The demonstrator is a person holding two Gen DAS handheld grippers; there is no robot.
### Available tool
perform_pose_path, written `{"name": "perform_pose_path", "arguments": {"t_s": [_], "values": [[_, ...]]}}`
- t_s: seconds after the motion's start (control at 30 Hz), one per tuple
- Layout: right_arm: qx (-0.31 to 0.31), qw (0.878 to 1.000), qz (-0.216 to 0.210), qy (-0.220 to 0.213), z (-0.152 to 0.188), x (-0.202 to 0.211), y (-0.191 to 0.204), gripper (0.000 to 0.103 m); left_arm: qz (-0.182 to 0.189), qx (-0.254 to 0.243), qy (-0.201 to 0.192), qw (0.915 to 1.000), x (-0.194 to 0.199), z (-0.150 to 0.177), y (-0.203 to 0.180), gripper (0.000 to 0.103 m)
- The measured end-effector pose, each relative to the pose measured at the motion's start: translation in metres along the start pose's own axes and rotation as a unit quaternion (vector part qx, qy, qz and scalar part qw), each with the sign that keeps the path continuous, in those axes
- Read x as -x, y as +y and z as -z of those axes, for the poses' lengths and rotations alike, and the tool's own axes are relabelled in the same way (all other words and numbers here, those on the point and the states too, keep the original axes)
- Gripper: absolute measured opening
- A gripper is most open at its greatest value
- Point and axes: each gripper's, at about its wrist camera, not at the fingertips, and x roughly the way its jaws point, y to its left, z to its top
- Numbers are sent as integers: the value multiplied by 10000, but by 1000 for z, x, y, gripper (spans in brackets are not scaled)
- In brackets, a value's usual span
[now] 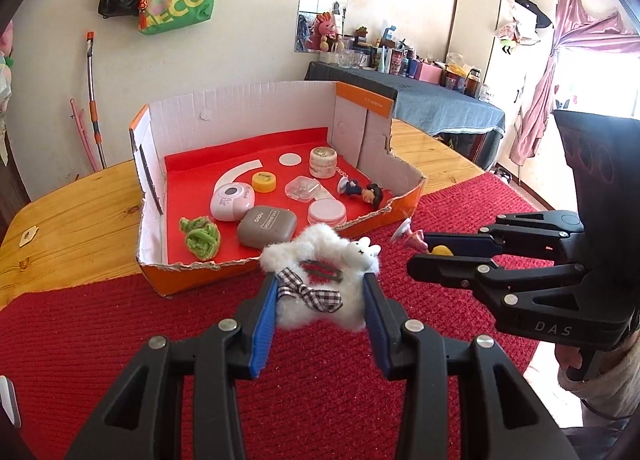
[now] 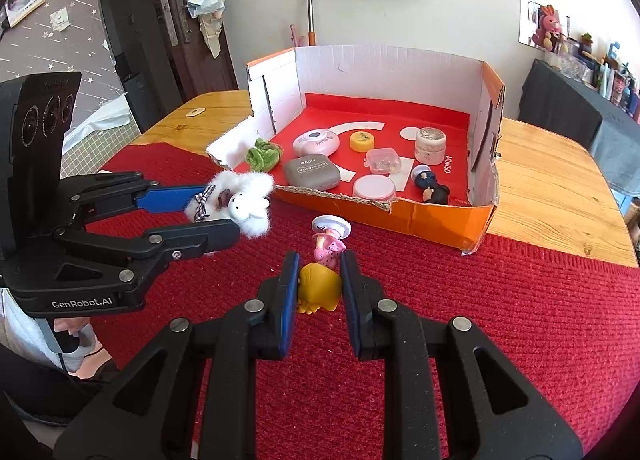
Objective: Organize objects
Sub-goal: 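Carry the plush bunny and yellow duck up into the orange box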
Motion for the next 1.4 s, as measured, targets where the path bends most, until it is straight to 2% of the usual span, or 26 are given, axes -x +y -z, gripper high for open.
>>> {"name": "perform_pose_path", "arguments": {"t_s": [0.17,0.33,0.47,0.7,0.8,1.0,1.23,1.4], "values": [[37,10000,13,-91,-15,3,1,20,-31,111,-66,9999,4,-17,9,43],[36,9999,93,-139,-49,-5,-7,20,-118,292,-14,9995,-11,-49,28,43],[128,9996,262,4,-84,-23,-18,20,-64,420,163,9990,-31,-80,44,43],[118,9977,537,404,-134,-68,-46,20,-262,457,535,9972,-76,-120,64,43],[122,9953,720,628,-146,-90,-58,20,-460,411,707,9956,-98,-128,72,43],[123,9914,829,1009,-161,-122,-78,20,-527,505,1047,9918,-131,-131,89,43],[202,9856,934,1393,-168,-152,-90,20,-673,423,1253,9889,-151,-131,94,43],[151,9827,891,1615,-169,-167,-98,20,-623,514,1451,9861,-164,-131,101,43]]}}
